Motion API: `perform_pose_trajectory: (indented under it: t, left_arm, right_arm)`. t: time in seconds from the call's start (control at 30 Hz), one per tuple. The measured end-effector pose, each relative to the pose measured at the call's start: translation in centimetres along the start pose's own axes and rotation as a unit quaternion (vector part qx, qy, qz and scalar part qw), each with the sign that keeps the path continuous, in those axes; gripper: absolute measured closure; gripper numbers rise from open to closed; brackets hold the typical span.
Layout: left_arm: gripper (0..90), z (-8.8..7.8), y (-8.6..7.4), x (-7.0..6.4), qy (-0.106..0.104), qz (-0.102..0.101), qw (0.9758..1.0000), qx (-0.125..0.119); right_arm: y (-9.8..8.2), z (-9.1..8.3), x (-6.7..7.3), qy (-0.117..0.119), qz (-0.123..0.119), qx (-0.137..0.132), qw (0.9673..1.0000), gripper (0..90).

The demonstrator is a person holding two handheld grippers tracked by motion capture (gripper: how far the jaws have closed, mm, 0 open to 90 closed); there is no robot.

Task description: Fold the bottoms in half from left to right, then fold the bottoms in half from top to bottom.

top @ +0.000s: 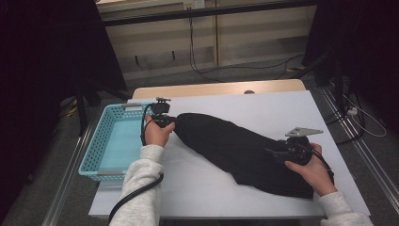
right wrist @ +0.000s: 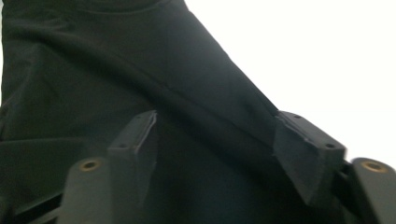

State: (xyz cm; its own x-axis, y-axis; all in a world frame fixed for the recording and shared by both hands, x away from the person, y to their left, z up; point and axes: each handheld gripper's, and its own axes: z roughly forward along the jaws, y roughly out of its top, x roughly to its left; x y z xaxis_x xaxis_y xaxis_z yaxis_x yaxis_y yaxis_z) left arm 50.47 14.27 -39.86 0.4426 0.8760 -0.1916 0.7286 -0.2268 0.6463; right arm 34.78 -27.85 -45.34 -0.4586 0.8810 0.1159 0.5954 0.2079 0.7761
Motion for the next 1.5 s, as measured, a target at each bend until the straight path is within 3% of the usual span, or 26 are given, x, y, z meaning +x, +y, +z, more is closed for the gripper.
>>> perform_pose_trajectory:
  t: [0.47, 0.67, 1.5]
  left_arm:
    - [86.3, -1.2, 1.0, 1.4, 0.019, -0.004, 0.9998, 0.009]
    - [86.3, -1.4, 1.0, 2.0, 0.019, -0.014, 0.9996, 0.012]
    - [86.4, -2.5, 1.6, 2.7, 0.019, -0.025, 0.9994, 0.015]
  right_arm:
    - [0.0, 0.0, 0.1, 0.002, 0.016, -0.011, 0.9998, 18.6]
    - [0.1, 0.0, 0.3, 0.005, 0.014, -0.012, 0.9998, 17.7]
    - [0.5, 0.1, 0.9, 0.015, 0.005, -0.015, 0.9998, 15.7]
